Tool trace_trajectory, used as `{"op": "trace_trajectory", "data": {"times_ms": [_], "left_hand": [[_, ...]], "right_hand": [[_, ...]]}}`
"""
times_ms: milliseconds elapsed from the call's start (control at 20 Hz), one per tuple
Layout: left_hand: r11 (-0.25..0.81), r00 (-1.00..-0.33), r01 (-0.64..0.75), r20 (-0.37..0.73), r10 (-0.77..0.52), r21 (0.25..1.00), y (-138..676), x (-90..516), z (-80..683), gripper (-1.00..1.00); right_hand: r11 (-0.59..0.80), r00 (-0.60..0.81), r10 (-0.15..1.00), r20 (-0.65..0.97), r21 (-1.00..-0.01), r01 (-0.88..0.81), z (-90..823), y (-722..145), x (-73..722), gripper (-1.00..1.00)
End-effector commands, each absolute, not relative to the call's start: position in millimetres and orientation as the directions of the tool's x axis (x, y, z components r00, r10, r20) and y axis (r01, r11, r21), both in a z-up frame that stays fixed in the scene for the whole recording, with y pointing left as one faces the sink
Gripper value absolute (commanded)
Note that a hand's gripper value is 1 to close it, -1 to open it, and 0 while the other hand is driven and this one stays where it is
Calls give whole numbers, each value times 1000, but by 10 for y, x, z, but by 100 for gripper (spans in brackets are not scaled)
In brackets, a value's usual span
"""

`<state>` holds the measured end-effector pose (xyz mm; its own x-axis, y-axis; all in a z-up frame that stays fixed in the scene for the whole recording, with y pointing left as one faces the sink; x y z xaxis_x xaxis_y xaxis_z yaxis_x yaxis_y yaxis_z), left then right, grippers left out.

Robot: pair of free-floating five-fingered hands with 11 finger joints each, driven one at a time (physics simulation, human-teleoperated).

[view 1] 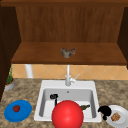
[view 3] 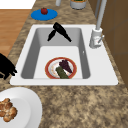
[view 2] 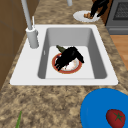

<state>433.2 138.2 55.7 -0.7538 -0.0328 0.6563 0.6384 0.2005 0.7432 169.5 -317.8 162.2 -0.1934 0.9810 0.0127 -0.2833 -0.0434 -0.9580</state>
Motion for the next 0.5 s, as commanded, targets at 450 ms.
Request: {"op": "trace_trajectory", "data": {"times_ms": [450], "left_hand": [[263,-872,469,490,-16,843,2023,4185,659,-100]], "right_hand": [[-43,-193,981,13,-958,-283,1622,-3178,1695,0]]}}
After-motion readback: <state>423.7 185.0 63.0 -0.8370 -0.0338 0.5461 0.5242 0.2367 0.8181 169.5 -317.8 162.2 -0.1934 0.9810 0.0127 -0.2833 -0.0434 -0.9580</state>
